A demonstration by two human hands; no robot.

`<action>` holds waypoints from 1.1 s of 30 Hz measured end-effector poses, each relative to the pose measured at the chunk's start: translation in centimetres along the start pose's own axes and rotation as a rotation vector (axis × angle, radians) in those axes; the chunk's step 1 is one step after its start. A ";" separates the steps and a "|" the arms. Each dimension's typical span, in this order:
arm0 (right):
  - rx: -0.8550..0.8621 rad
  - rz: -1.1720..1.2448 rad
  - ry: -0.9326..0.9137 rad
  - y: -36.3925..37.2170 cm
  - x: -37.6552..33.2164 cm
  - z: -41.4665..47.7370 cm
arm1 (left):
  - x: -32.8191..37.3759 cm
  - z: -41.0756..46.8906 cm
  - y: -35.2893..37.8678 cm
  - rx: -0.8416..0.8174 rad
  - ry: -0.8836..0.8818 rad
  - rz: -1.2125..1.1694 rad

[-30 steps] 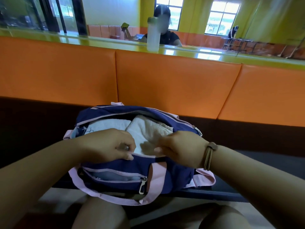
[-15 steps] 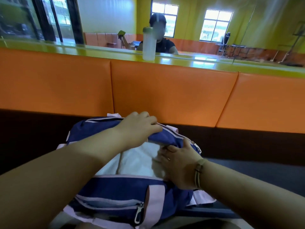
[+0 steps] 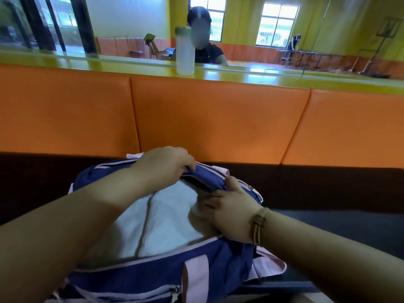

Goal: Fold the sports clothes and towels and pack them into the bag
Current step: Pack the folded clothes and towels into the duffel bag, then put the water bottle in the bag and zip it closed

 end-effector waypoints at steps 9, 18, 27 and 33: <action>0.522 0.102 0.108 2.3 -0.2 -2.4 | -3.0 -4.4 3.4 0.015 0.128 0.078; 0.236 0.388 0.240 2.1 0.1 -2.3 | -5.8 -7.3 3.0 0.105 0.075 0.208; 0.010 0.466 0.161 -2.7 2.4 -1.8 | -4.7 -8.3 0.0 -0.142 -0.019 0.136; 0.043 0.435 0.172 -5.6 5.7 -0.3 | -4.8 -6.6 -1.9 -0.076 -0.052 0.161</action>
Point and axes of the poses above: each hand's wrist, its own z-axis towards the middle knuckle, its own y-axis out of the palm, x = y × z, the point moved 1 cm from there along z, towards the middle knuckle, and after that the axes turned 8 degrees about -y, right-handed, at the moved point
